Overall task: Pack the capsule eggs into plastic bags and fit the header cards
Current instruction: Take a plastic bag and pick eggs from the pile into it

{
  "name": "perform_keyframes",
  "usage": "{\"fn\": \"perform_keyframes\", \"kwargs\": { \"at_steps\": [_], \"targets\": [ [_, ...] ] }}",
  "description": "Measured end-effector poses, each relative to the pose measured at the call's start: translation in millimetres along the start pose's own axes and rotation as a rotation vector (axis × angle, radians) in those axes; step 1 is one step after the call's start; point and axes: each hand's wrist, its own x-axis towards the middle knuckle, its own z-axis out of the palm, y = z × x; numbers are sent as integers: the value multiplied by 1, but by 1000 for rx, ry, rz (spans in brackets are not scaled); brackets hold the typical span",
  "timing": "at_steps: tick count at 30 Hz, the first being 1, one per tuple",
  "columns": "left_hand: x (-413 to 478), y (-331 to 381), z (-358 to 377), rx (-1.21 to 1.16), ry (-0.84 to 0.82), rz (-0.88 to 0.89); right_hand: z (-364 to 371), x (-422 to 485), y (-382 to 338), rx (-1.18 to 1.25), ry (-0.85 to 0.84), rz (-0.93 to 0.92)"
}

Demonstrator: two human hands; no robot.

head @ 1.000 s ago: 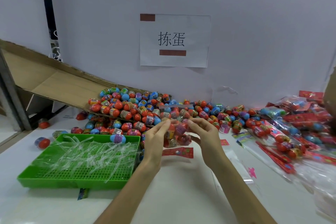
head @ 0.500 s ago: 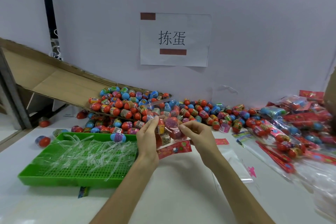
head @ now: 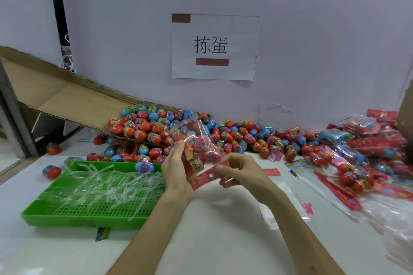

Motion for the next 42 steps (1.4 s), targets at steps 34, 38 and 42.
{"fn": "perform_keyframes", "kwargs": {
  "at_steps": [34,38,42],
  "targets": [
    [-13,-10,9,277,-171,179,-4,2,6,-301,528,-255],
    [-17,-16,9,449,-238,353,15,2,8,-578,718,-643],
    [-19,-21,9,622,-323,485,25,2,3,-570,656,-796]
  ]
}}
